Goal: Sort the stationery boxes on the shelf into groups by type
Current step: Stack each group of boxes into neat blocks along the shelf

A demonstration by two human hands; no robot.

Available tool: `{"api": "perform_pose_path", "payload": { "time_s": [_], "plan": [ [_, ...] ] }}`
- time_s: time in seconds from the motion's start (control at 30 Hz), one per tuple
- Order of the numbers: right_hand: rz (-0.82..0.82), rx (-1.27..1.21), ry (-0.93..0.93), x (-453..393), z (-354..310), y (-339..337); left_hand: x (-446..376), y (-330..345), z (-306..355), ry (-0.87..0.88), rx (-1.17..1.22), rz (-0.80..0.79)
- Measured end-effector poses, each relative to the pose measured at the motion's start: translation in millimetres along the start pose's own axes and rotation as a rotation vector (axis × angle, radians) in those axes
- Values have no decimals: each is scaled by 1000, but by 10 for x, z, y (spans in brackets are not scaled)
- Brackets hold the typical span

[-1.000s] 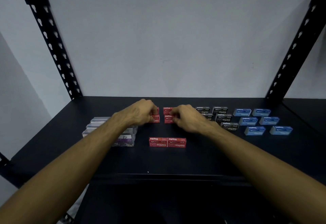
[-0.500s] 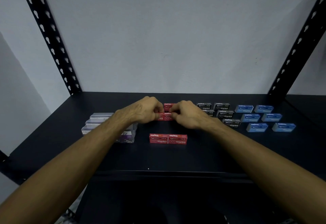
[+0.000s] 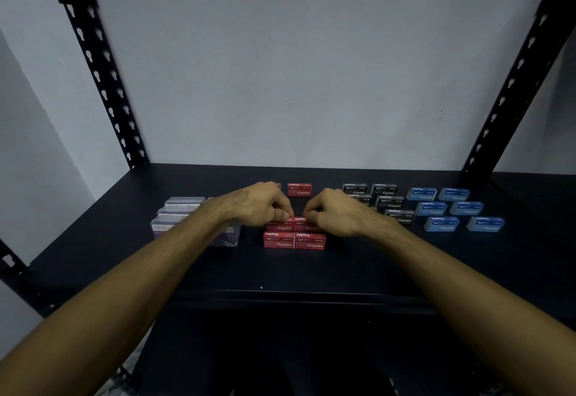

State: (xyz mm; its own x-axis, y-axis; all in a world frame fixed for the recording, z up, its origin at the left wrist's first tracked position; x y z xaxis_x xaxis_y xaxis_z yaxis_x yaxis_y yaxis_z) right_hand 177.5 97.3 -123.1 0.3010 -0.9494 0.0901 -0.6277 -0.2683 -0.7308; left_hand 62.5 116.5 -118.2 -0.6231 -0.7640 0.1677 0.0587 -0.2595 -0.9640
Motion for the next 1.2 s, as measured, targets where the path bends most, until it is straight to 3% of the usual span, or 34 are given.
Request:
{"api": "perform_pose_path", "payload": {
  "time_s": [0.77,0.9,1.2],
  "plan": [
    [-112,41,12,245,-24,118,224,73,160,-2,-29,-113],
    [-99,125,-27,249,-53,146,191,108,176,-16,-136,-82],
    [-65,113,-42,273,-77,147,179,130,180,-36,-143,-51]
  ]
}}
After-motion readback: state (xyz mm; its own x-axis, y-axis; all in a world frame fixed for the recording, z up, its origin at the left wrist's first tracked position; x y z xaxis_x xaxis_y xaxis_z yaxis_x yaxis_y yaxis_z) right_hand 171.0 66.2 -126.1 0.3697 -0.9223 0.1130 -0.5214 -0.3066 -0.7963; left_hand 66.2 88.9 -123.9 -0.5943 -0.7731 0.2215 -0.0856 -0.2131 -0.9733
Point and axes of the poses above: each hand's wrist, its own x-axis away from the middle knuckle, its own y-axis out of the palm, z = x × y, the point moved 9 cm from there along -x, towards the middle knuckle, and after that the axes turned 14 degrees about -x, right-handed, at the moved point
